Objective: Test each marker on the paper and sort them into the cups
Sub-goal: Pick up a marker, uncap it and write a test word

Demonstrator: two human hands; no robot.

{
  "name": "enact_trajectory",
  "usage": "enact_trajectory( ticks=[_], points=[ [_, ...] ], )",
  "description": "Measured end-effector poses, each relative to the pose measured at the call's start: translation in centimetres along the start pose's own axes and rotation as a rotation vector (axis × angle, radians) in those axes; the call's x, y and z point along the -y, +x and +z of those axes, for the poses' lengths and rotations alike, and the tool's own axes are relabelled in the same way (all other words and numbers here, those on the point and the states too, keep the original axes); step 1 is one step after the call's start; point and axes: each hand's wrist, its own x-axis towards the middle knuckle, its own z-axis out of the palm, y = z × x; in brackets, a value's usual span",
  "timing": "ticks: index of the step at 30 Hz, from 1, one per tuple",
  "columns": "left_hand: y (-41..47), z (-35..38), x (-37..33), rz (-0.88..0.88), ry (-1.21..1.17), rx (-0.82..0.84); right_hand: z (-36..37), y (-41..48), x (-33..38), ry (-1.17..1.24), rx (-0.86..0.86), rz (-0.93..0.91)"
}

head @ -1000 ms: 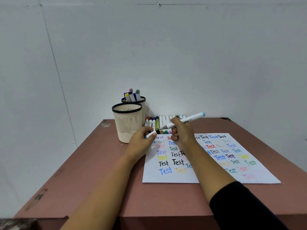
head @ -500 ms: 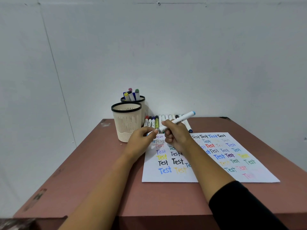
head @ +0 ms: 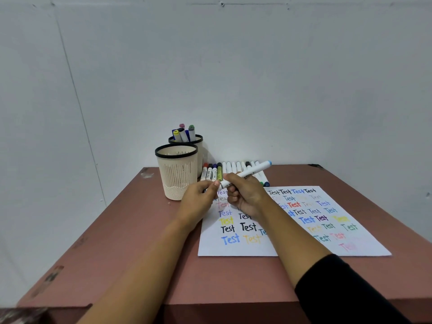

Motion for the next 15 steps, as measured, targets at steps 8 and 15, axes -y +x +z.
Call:
enact_trajectory(
  ticks=[8,15],
  points=[
    [-0.1,0.3,-0.5,-0.037,-0.086,-0.019,0.1,0.1,0.1,0.018,0.014,0.018],
    [0.2,0.1,-1.5,-0.194,-0.494,-0.09,0.2,0.0,0.8,0.039,0.07,0.042]
  ],
)
